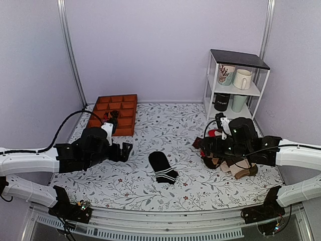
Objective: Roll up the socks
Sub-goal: Roll the sock at the center of the board.
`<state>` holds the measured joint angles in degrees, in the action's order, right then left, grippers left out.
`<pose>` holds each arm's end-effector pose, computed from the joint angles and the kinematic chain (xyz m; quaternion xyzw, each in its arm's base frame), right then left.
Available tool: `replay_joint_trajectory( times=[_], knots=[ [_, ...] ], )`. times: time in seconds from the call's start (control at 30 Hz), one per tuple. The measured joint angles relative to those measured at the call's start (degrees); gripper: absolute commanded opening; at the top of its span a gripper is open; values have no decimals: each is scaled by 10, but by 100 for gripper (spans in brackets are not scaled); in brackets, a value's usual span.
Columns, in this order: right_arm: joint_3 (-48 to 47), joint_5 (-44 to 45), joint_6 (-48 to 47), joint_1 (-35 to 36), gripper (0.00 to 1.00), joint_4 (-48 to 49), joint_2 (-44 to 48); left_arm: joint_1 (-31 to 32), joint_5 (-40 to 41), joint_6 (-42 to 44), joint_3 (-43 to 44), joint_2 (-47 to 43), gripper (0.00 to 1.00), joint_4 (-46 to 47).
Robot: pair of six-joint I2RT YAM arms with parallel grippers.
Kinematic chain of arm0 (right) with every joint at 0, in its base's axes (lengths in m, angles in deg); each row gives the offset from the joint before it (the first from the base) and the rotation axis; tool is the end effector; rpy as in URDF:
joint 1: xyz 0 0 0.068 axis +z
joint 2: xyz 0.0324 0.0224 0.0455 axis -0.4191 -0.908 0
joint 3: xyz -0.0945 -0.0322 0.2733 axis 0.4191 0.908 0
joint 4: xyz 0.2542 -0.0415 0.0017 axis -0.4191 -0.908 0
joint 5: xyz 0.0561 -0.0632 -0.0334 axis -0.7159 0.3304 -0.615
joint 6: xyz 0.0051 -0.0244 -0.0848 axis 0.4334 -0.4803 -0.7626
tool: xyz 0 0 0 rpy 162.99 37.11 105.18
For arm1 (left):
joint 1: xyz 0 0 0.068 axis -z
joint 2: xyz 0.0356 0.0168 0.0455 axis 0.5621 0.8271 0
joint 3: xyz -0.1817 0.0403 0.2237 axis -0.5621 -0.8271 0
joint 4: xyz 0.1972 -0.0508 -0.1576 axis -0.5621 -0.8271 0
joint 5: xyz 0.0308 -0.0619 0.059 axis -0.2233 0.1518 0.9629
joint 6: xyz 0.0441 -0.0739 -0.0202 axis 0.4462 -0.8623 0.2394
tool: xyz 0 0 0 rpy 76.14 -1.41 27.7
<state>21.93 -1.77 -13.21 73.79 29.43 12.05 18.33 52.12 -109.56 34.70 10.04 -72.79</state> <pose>0.1865 0.1878 0.2440 -0.1206 0.8644 0.2124 0.4394 0.1789 -0.1796 0.2226 0.1006 0.8567 -0.1510 0.4829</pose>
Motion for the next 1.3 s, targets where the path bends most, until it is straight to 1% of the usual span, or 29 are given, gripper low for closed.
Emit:
replay_joint_trajectory(
  times=[0.2,0.3,0.43,0.5,0.57,0.67,0.8,0.97,1.13,1.23,1.3],
  knots=[
    [14,-17,-32,0,100,1,7,13,45,-5,0,-3,99,0],
    [31,-29,-52,0,100,6,18,23,46,-2,0,-9,100,0],
    [68,-62,-82,0,100,41,42,31,32,9,-11,-26,100,19],
    [85,-86,-96,0,99,71,47,33,11,24,-36,-45,99,54],
    [109,-117,-109,0,97,113,47,35,-13,36,-65,-61,100,88],
    [166,-181,-131,0,93,212,35,37,-45,50,-86,-62,99,120],
    [233,-260,-166,1,86,347,-26,45,-76,61,-89,-34,99,158],
    [233,-332,-221,15,84,456,-135,61,-101,80,-90,8,99,191],
    [188,-352,-291,64,84,502,-228,88,-109,109,-101,26,100,236],
    [162,-359,-330,77,84,515,-267,90,-108,115,-102,44,98,254],
    [151,-361,-349,78,79,516,-283,91,-108,116,-102,58,97,259]
  ],
)
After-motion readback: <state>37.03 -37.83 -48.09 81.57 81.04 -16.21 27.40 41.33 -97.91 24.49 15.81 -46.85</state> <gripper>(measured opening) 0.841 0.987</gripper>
